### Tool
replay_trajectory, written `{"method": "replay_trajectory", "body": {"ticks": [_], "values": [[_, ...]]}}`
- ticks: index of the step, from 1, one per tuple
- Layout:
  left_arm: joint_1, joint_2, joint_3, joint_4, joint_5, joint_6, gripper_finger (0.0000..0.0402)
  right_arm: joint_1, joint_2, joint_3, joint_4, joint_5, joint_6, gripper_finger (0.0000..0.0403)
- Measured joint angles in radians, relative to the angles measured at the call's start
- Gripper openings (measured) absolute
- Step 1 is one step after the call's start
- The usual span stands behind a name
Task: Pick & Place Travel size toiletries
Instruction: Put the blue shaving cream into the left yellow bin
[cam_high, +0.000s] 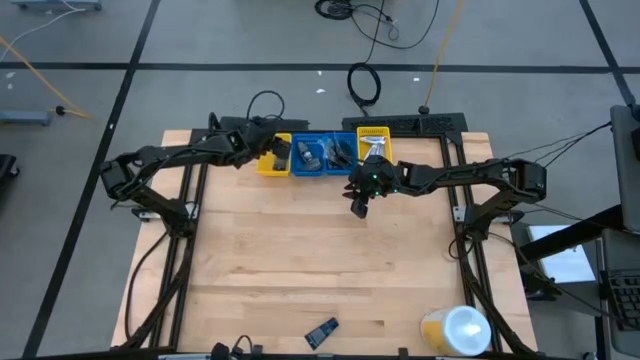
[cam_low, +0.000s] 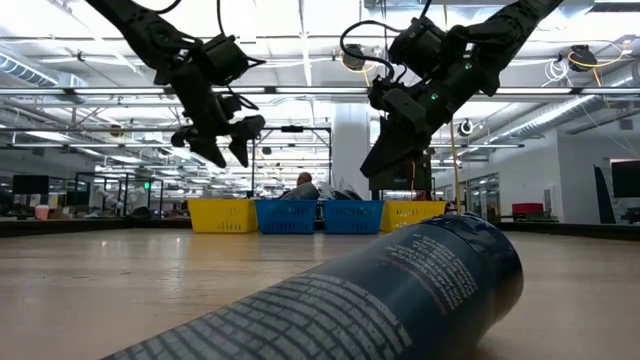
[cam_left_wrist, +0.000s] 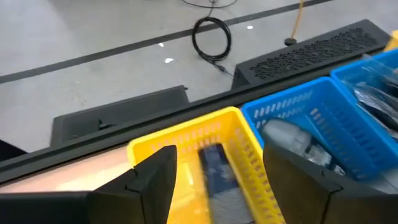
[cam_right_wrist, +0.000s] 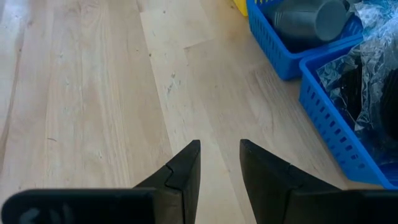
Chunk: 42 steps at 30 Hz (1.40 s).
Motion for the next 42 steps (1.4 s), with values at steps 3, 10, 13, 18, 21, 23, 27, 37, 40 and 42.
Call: {"method": "replay_trajectory", "body": {"ticks": [3, 10, 13, 18, 21, 23, 27, 37, 40, 42], "values": [[0.000, 0.000, 0.000, 0.001, 0.052, 0.007, 0.0237, 0.000, 0.000, 0.000, 0.000, 0.000, 0.000, 0.0107], [-0.081, 0.000, 0.000, 0.003, 0.263, -0.021, 0.0212, 0.000, 0.000, 0.000, 0.000, 0.000, 0.000, 0.0107], [-0.159, 0.000, 0.000, 0.004, 0.273, -0.022, 0.0201, 0.000, 0.000, 0.000, 0.000, 0.000, 0.000, 0.0107], [-0.309, 0.000, 0.000, 0.004, 0.275, -0.045, 0.0191, 0.000, 0.000, 0.000, 0.000, 0.000, 0.000, 0.0107], [-0.399, 0.000, 0.000, 0.013, 0.263, -0.077, 0.0192, 0.000, 0.000, 0.000, 0.000, 0.000, 0.000, 0.0107], [-0.457, 0.000, 0.000, 0.023, 0.263, -0.102, 0.0193, 0.000, 0.000, 0.000, 0.000, 0.000, 0.000, 0.0107], [-0.577, 0.000, 0.000, 0.021, 0.277, -0.147, 0.0193, 0.000, 0.000, 0.000, 0.000, 0.000, 0.002, 0.0107], [-0.890, 0.000, 0.000, 0.069, 0.246, -0.232, 0.0193, 0.000, 0.000, 0.000, 0.000, 0.000, 0.026, 0.0107], [-0.961, 0.006, 0.000, 0.115, 0.206, -0.259, 0.0193, 0.000, 0.000, 0.000, 0.000, 0.000, 0.026, 0.0107], [-0.997, 0.023, 0.001, 0.145, 0.176, -0.272, 0.0193, 0.000, 0.000, 0.000, 0.000, 0.000, 0.026, 0.0107]]}}
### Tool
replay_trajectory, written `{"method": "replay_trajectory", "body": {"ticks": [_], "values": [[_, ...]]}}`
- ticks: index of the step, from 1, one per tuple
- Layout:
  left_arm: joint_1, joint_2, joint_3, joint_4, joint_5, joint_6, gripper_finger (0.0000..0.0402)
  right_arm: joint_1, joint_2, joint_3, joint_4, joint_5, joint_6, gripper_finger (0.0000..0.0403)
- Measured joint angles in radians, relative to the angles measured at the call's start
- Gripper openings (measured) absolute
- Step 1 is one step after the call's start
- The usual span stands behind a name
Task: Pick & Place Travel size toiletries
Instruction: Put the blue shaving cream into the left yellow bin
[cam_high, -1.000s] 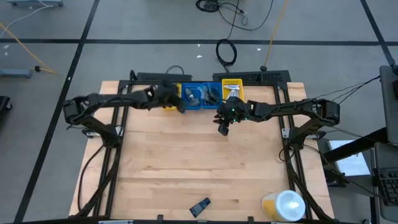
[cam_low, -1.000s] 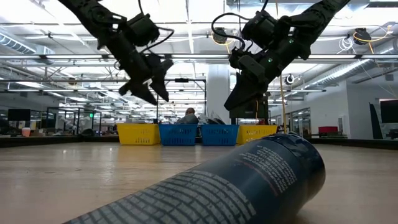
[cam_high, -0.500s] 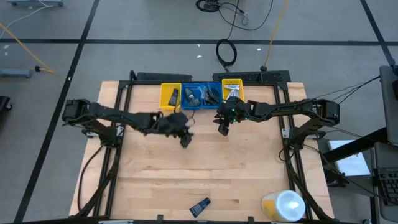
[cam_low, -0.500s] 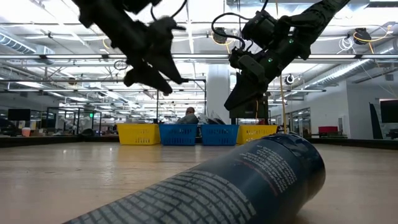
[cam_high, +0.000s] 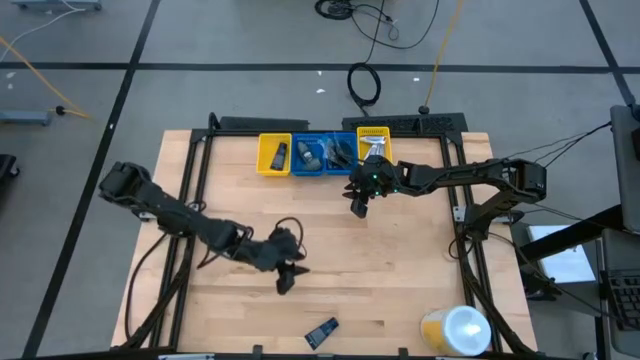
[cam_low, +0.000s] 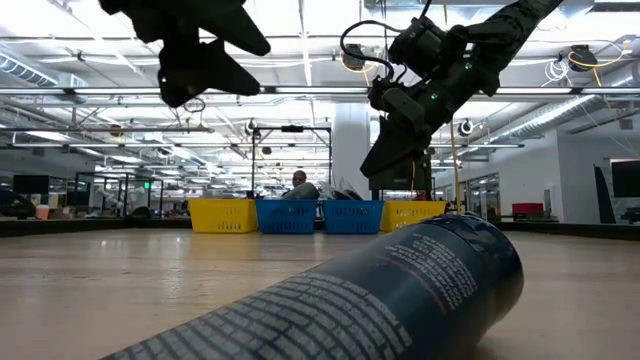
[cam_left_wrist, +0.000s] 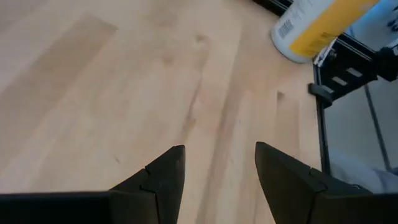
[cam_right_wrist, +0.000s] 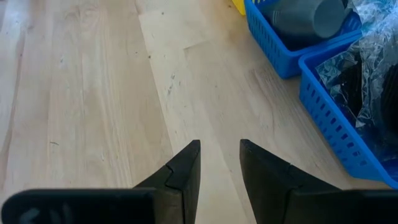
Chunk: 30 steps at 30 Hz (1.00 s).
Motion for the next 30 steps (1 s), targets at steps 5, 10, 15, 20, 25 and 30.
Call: {"method": "replay_trajectory", "body": {"ticks": [5, 10, 15, 20, 25, 30], "values": [[-0.050, 0.090, 0.001, 0.115, -0.013, -0.069, 0.0193, -0.001, 0.000, 0.000, 0.003, 0.000, 0.000, 0.0107], [-0.072, 0.205, 0.078, 0.134, -0.006, -0.073, 0.0193, -0.001, 0.000, 0.000, 0.002, 0.000, 0.000, 0.0107], [-0.077, 0.330, 0.211, 0.077, 0.065, -0.073, 0.0193, -0.001, 0.000, 0.000, -0.002, 0.000, 0.000, 0.0107], [-0.077, 0.434, 0.360, -0.081, 0.111, -0.062, 0.0193, -0.001, 0.000, 0.000, -0.001, 0.002, -0.001, 0.0107], [-0.076, 0.498, 0.463, -0.147, 0.155, -0.076, 0.0193, -0.004, 0.000, 0.000, -0.002, 0.005, -0.008, 0.0107], [-0.082, 0.545, 0.541, -0.176, 0.164, -0.078, 0.0193, -0.004, 0.000, 0.000, -0.008, 0.005, -0.011, 0.0107]]}}
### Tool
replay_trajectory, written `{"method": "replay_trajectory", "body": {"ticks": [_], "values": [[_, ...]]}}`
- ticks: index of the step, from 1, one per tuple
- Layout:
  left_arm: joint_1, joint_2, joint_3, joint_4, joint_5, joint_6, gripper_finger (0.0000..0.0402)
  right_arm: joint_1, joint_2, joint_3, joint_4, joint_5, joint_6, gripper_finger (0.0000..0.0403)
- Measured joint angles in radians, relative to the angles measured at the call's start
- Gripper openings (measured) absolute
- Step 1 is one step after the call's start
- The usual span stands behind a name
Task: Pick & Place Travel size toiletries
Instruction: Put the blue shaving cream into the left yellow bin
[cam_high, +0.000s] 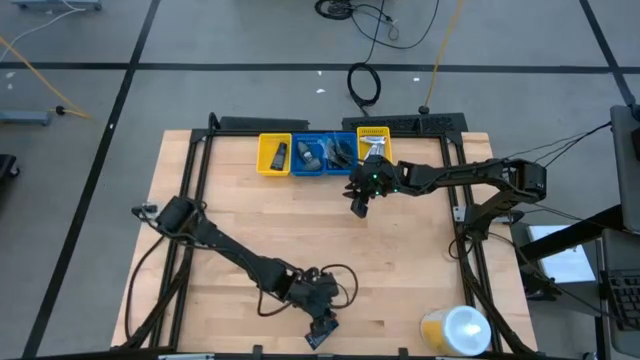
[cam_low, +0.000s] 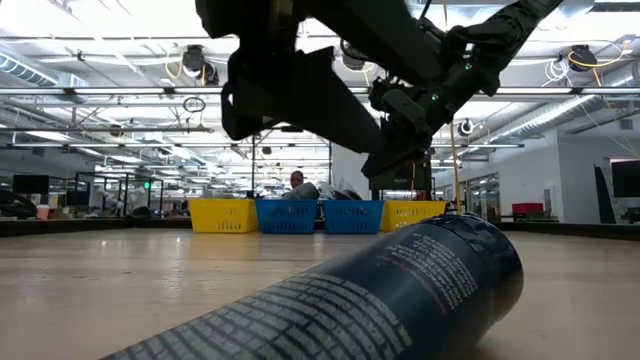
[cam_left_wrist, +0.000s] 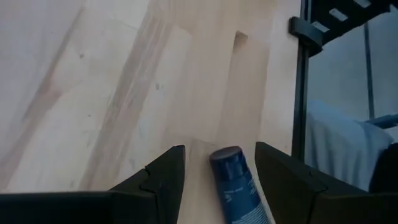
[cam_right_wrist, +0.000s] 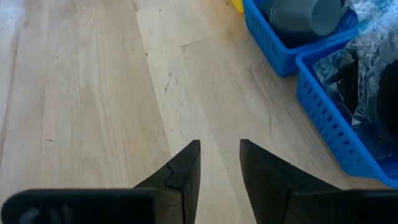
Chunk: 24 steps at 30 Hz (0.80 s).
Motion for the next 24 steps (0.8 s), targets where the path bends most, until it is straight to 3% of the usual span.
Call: {"method": "replay_trajectory", "body": {"ticks": [24], "values": [[-0.008, 0.109, 0.039, 0.035, 0.087, -0.161, 0.0184, 0.000, 0.000, 0.000, -0.001, 0.000, -0.016, 0.0107]]}}
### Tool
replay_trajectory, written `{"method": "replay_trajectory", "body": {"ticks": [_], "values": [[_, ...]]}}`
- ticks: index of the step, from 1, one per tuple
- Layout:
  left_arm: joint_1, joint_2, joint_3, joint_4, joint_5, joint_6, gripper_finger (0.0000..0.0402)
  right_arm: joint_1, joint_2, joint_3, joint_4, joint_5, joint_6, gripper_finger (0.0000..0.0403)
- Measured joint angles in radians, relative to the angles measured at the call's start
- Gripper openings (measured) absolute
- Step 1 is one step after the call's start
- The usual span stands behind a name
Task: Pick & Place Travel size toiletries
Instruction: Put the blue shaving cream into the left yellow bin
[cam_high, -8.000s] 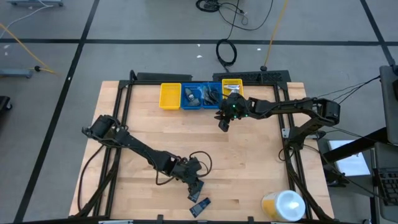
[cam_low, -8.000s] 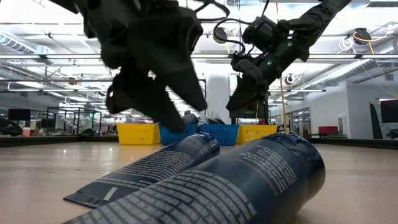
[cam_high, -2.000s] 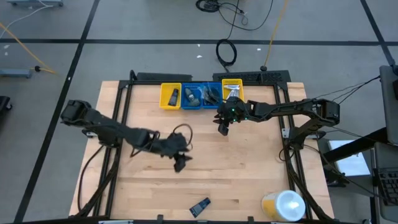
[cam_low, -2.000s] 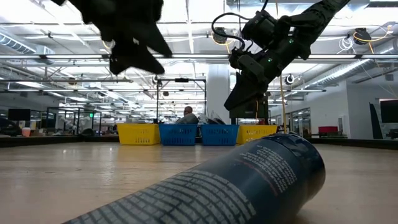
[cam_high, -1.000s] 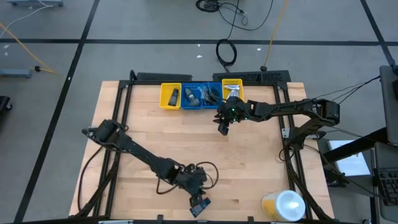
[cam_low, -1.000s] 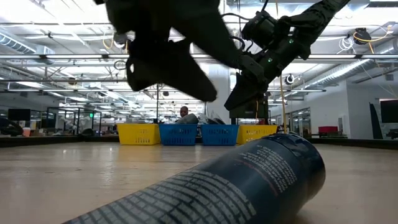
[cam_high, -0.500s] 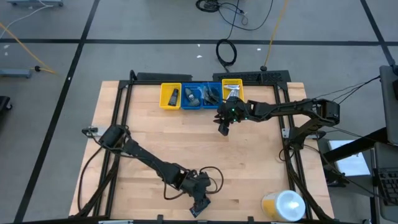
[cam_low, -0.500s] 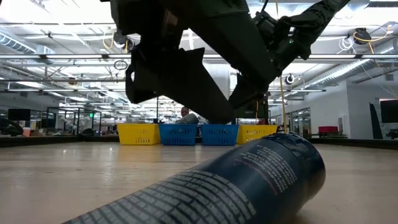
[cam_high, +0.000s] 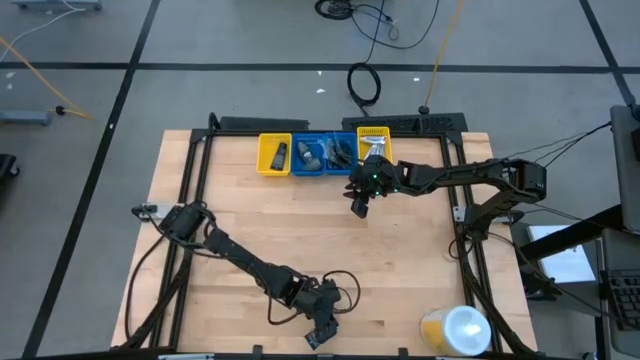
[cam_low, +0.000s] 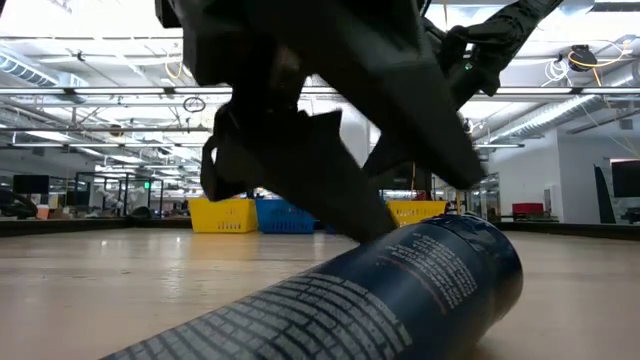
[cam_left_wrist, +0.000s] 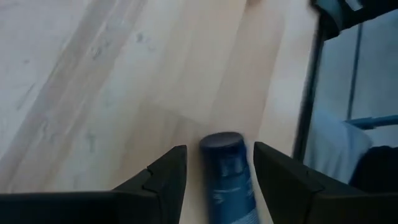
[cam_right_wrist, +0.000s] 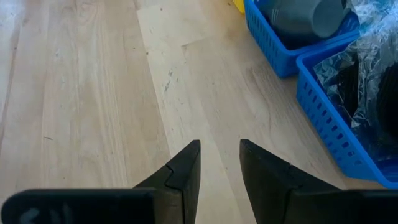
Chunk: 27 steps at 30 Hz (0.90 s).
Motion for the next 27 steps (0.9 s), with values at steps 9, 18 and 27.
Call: {"method": "replay_trajectory", "body": {"ticks": [9, 18, 27], "values": [[0.002, 0.036, 0.022, 0.028, 0.032, -0.003, 0.0172, 0.000, 0.000, 0.000, -0.002, 0.000, -0.001, 0.0107], [0.008, 0.097, 0.064, 0.013, 0.073, 0.027, 0.0172, 0.000, 0.000, 0.000, -0.006, 0.000, -0.002, 0.0107], [0.014, 0.105, 0.068, -0.079, 0.114, 0.009, 0.0109, 0.000, 0.000, -0.001, -0.008, 0.002, -0.007, 0.0107]]}}
